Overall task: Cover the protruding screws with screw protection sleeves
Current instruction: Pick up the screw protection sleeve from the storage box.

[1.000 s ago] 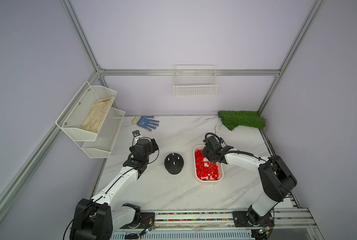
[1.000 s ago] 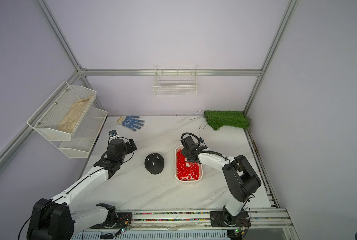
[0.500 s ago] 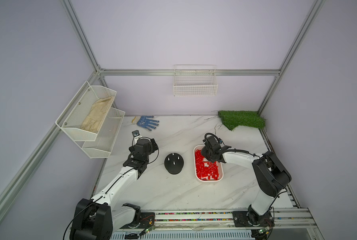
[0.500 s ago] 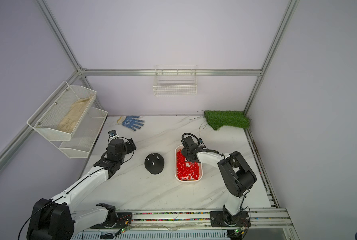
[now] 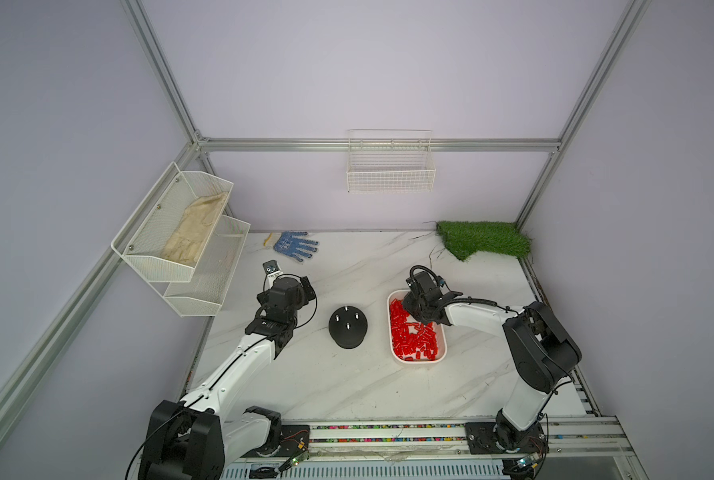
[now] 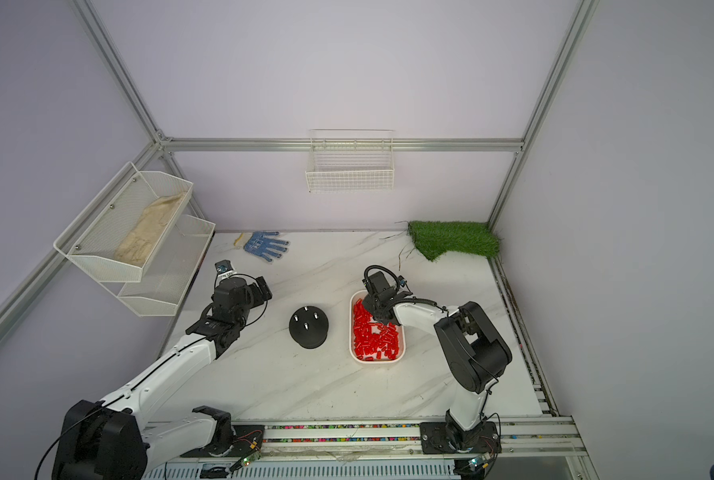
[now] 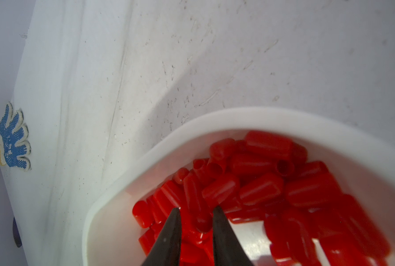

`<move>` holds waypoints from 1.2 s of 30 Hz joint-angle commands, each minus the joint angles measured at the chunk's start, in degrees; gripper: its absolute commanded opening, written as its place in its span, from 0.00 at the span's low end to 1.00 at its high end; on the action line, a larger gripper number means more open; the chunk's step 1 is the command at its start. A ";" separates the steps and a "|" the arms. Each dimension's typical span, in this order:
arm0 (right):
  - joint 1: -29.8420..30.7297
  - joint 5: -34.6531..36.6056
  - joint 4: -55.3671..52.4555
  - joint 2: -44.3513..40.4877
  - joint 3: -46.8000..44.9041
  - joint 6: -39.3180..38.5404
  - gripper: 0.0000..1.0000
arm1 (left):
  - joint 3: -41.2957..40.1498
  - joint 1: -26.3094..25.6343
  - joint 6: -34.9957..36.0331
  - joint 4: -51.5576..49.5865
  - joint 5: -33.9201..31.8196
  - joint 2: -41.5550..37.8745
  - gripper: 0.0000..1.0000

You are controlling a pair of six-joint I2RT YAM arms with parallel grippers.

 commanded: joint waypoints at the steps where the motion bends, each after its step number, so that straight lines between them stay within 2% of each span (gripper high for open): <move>1: -0.50 0.28 0.98 1.51 -0.05 1.08 0.27 | 2.00 -0.44 0.57 1.88 -0.93 -1.62 1.00; 8: -0.76 -0.74 1.79 2.52 -0.03 0.90 0.27 | 1.65 -0.45 0.57 1.95 -1.29 -1.27 1.00; 19: -0.77 0.89 1.16 1.31 -0.11 0.44 0.20 | 1.79 -0.61 0.31 1.96 -0.95 -1.44 1.00; 36: 2.59 5.60 -7.66 -5.96 3.73 -10.92 0.18 | 2.43 -3.14 -1.59 2.04 0.42 3.14 1.00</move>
